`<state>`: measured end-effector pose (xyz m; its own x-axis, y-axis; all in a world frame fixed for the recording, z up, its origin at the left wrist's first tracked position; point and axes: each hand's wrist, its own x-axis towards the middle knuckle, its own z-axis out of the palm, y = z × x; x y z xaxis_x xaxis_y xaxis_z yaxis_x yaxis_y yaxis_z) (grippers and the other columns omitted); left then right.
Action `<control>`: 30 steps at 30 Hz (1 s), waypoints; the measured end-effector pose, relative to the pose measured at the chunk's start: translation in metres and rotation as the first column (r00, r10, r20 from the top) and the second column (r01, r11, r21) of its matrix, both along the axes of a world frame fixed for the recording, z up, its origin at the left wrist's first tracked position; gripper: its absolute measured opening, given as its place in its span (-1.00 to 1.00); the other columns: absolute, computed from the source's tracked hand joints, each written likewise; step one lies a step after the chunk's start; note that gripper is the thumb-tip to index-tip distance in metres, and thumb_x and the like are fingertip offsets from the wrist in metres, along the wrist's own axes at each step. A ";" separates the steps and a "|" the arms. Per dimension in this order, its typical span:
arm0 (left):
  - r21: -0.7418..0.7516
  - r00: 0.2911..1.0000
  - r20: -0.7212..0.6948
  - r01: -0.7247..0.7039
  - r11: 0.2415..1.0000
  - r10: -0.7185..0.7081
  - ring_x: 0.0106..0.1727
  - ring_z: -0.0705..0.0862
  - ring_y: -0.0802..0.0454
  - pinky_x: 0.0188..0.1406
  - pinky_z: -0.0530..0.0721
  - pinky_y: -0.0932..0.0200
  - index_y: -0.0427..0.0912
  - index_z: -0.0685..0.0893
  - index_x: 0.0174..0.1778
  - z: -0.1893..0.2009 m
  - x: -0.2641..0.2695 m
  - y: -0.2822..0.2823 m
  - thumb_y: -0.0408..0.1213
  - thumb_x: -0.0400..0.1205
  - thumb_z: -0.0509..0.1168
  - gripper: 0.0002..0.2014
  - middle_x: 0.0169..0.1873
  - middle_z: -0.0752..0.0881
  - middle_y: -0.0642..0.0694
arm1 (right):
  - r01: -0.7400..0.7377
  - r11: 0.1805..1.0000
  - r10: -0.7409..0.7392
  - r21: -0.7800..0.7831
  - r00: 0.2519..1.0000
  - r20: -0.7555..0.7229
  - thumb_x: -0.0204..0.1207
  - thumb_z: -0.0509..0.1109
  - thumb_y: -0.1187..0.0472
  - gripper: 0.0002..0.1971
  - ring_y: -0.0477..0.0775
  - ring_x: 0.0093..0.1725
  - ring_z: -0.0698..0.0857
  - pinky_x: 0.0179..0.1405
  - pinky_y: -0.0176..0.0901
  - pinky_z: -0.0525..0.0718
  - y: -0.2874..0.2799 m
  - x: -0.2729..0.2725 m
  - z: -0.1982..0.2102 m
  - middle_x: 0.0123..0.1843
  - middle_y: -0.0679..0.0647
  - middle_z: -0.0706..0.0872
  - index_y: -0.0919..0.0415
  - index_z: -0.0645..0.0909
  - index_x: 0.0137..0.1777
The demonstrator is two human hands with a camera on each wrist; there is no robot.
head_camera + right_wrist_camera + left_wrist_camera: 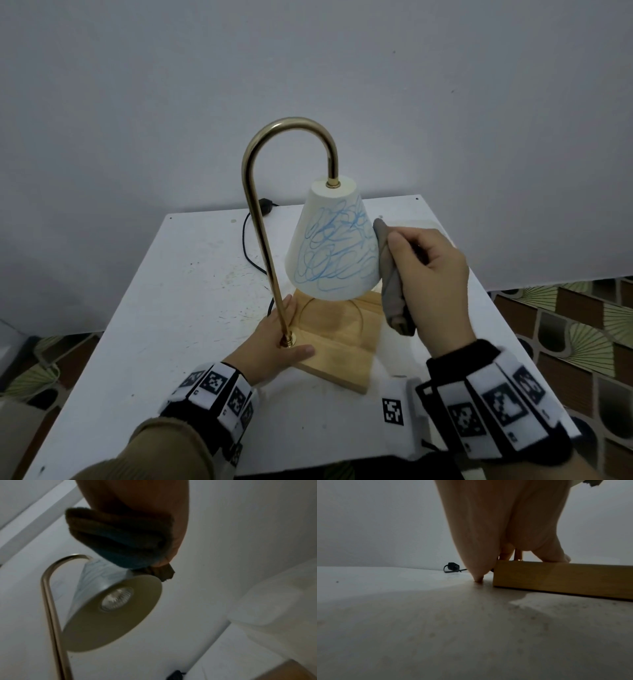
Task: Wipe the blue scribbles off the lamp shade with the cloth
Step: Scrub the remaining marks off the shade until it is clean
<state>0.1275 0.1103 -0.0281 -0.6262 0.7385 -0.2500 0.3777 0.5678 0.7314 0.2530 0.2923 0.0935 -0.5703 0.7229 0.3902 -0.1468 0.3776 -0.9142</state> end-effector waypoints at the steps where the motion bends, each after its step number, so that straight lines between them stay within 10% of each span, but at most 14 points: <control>1: 0.006 1.000 -0.001 0.004 1.000 -0.004 0.62 -0.13 0.26 0.66 -0.05 0.08 0.00 -0.13 0.67 0.001 0.001 0.001 0.32 0.32 0.32 0.11 0.64 -0.12 0.15 | -0.007 1.000 0.007 0.009 1.000 -0.003 0.54 0.36 0.29 -0.84 0.04 -0.09 0.69 -0.02 -0.08 0.66 0.000 -0.001 0.006 -0.14 0.03 0.72 0.03 0.68 -0.21; 8: -0.038 0.999 -0.036 0.005 0.999 -0.006 0.63 -0.14 0.22 0.60 -0.11 0.21 -0.05 -0.15 0.66 0.004 0.004 0.002 0.04 0.55 0.37 -0.05 0.65 -0.16 0.09 | -0.004 0.989 0.033 0.151 0.980 -0.196 0.49 0.38 0.33 -0.87 -0.25 -0.04 0.63 -0.01 -0.54 0.48 -0.026 0.013 0.009 -0.09 -0.02 0.70 0.11 0.69 -0.06; 16: -0.024 1.000 0.010 -0.001 1.000 0.002 0.63 -0.15 0.23 0.64 -0.08 0.13 -0.03 -0.13 0.66 0.004 0.002 0.002 0.08 0.50 0.39 -0.01 0.64 -0.16 0.15 | -0.012 1.000 0.012 0.027 1.000 0.018 0.53 0.35 0.32 -0.73 -0.09 -0.08 0.67 -0.03 -0.30 0.56 0.002 -0.002 0.003 -0.15 -0.09 0.70 -0.11 0.62 -0.25; 23: -0.017 1.000 -0.002 0.018 1.000 -0.018 0.64 -0.14 0.27 0.67 0.01 -0.02 0.05 -0.13 0.66 -0.005 -0.004 0.000 0.38 0.29 0.29 0.12 0.65 -0.14 0.17 | 0.037 0.991 -0.010 0.129 0.979 -0.206 0.47 0.41 0.38 -0.84 -0.27 -0.05 0.62 -0.02 -0.56 0.47 -0.030 0.009 0.007 -0.10 -0.01 0.68 0.11 0.69 -0.06; 30: -0.046 0.999 -0.002 0.038 0.998 -0.038 0.61 -0.18 0.27 0.67 -0.05 0.01 0.02 -0.17 0.66 -0.004 -0.005 0.002 0.23 0.45 0.37 0.05 0.57 -0.19 0.27 | 0.019 0.999 -0.019 -0.026 1.000 -0.017 0.52 0.38 0.37 -0.78 -0.25 -0.11 0.61 -0.09 -0.58 0.48 -0.010 0.009 -0.011 -0.13 -0.02 0.67 0.00 0.67 -0.18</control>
<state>0.1226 0.1118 -0.0319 -0.5989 0.7494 -0.2824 0.4018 0.5861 0.7036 0.2620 0.2820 0.0829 -0.5498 0.7435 0.3808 -0.1557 0.3567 -0.9212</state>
